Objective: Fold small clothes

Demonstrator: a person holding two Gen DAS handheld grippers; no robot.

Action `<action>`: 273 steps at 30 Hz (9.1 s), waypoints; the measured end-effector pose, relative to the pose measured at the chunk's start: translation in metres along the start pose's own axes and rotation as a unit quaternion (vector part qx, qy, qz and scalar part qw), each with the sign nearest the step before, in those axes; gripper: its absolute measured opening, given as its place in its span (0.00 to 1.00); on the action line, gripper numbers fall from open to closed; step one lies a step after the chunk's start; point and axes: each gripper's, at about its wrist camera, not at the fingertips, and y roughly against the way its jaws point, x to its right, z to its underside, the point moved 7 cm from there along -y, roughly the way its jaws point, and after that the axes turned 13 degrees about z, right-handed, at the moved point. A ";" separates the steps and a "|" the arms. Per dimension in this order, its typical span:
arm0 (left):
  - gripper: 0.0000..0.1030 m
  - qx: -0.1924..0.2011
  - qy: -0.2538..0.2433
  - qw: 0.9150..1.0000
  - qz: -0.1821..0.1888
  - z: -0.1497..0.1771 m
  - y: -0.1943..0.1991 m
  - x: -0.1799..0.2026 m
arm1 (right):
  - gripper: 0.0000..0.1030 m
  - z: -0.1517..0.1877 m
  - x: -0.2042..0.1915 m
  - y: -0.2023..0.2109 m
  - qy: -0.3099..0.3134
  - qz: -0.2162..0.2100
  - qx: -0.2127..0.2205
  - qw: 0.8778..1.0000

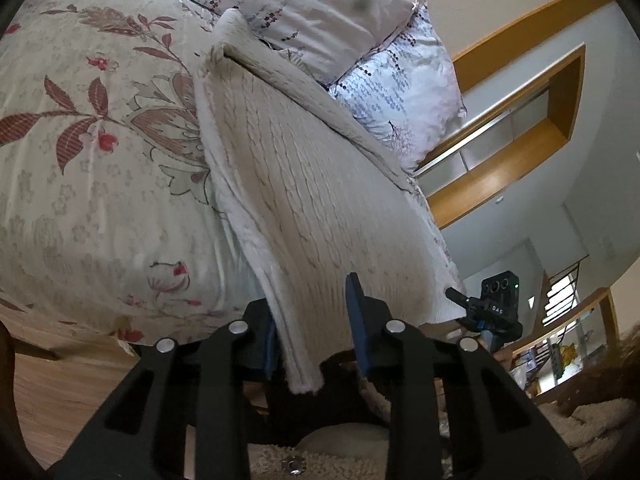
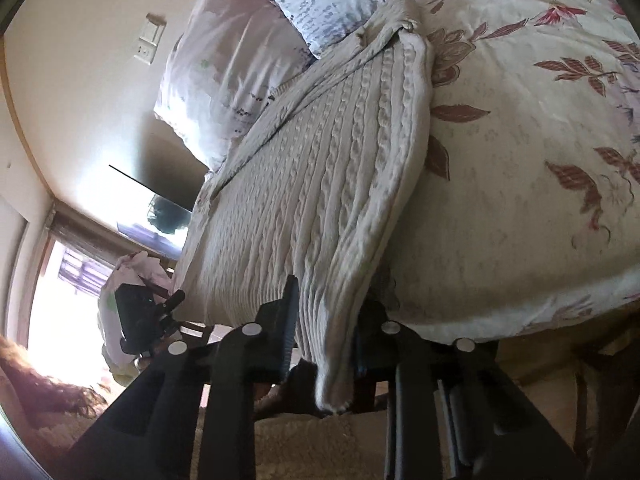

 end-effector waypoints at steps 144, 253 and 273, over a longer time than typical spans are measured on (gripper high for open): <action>0.11 0.031 -0.064 0.973 -0.222 -0.214 -0.062 -0.092 | 0.12 -0.195 0.023 -0.069 0.026 0.329 0.140 0.934; 0.26 -0.058 0.056 0.997 0.018 -0.219 -0.317 0.044 | 0.74 -0.184 -0.012 -0.068 0.055 0.217 0.149 0.963; 0.69 -0.030 -0.062 0.985 -0.158 -0.218 -0.219 0.003 | 0.63 -0.238 -0.047 -0.123 -0.015 0.065 0.037 0.997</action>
